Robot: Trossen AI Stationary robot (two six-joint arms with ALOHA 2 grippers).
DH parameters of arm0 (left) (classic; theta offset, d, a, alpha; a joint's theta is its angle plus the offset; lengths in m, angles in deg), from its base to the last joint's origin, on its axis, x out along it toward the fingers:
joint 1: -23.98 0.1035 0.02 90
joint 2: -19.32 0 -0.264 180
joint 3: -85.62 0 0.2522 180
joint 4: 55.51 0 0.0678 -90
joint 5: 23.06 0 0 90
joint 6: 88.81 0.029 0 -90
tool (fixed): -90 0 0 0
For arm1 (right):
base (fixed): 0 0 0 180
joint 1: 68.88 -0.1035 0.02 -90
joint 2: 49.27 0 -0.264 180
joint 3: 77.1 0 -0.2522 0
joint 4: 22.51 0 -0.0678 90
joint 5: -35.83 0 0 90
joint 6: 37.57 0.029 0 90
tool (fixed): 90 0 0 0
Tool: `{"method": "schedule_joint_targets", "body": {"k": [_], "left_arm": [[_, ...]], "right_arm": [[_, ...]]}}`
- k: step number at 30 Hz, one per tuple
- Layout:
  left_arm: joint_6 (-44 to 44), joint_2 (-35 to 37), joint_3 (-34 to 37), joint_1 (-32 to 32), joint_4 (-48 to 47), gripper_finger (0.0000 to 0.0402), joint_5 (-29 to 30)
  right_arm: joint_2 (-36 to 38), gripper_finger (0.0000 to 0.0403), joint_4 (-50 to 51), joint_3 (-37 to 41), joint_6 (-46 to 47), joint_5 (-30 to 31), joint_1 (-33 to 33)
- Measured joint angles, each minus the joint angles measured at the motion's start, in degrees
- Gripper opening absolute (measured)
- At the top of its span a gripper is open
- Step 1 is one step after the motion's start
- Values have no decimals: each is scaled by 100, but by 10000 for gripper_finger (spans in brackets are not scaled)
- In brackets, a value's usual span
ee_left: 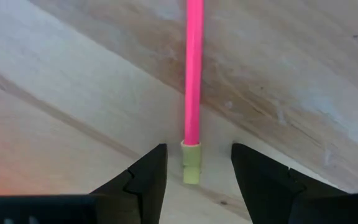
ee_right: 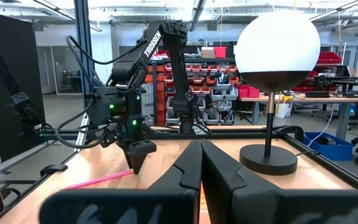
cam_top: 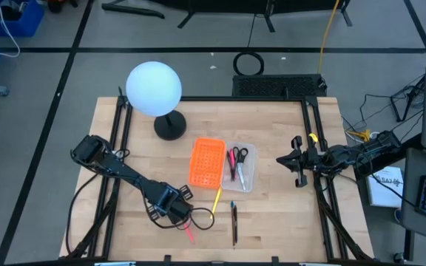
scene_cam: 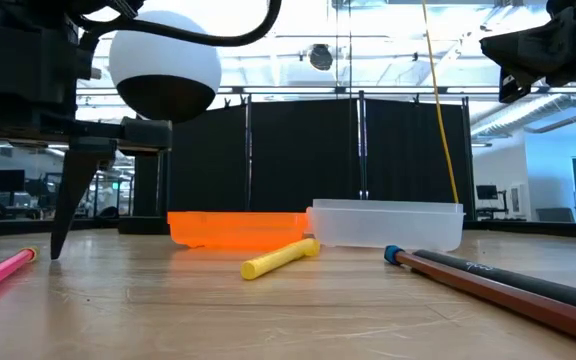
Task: Pick & place school supplies into a supply box
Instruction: Put the pink pencil into the orange supply box
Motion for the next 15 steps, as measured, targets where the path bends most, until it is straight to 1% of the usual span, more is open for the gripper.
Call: {"method": "schedule_joint_targets", "body": {"k": [8,11,15], "left_arm": [[85,2,0,46,68,187,-20],[58,2,6,106,133,166,-166],[21,2,7,177,336,118,-329]], "right_arm": [[0,0,0,1,-15,0,0],[0,0,0,1,-15,0,0],[0,0,1,1,-15,2,0]]}}
